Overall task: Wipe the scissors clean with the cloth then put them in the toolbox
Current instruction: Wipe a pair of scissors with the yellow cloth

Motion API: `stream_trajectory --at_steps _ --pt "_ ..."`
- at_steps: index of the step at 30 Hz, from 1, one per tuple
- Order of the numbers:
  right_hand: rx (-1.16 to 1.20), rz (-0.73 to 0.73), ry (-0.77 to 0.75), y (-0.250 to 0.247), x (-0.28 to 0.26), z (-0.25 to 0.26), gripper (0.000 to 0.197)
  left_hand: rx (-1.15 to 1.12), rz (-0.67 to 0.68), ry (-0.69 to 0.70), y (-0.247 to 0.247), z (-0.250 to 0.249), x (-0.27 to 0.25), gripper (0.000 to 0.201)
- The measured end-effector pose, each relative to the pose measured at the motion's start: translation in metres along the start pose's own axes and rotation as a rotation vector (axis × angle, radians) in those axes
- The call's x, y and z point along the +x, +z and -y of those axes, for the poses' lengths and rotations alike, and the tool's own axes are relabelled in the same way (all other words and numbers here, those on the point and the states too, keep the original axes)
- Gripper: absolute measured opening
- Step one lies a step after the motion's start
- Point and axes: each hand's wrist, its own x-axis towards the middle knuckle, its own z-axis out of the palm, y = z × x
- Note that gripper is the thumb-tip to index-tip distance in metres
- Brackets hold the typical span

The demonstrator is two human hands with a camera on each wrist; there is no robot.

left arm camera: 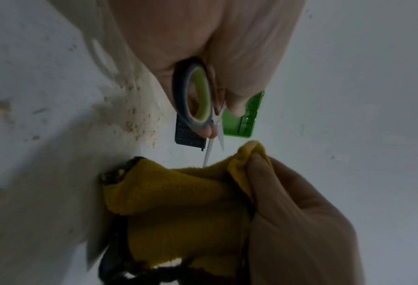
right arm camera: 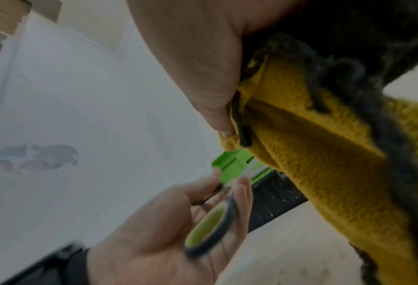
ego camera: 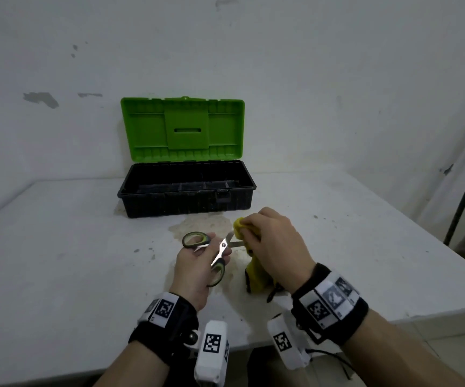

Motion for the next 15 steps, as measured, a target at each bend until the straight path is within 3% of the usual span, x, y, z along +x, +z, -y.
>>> stream_trajectory --at_steps 4,13,15 --pt "-0.103 0.102 0.003 0.014 -0.004 0.009 0.020 -0.117 0.032 -0.092 0.005 -0.003 -0.003 0.036" --pt "-0.171 0.185 -0.062 0.028 -0.019 0.018 0.025 -0.046 0.111 -0.114 0.003 -0.003 -0.003 0.038" --pt "-0.142 0.143 -0.098 0.025 -0.019 0.019 0.023 -0.032 0.130 -0.115 0.003 -0.002 -0.004 0.041"
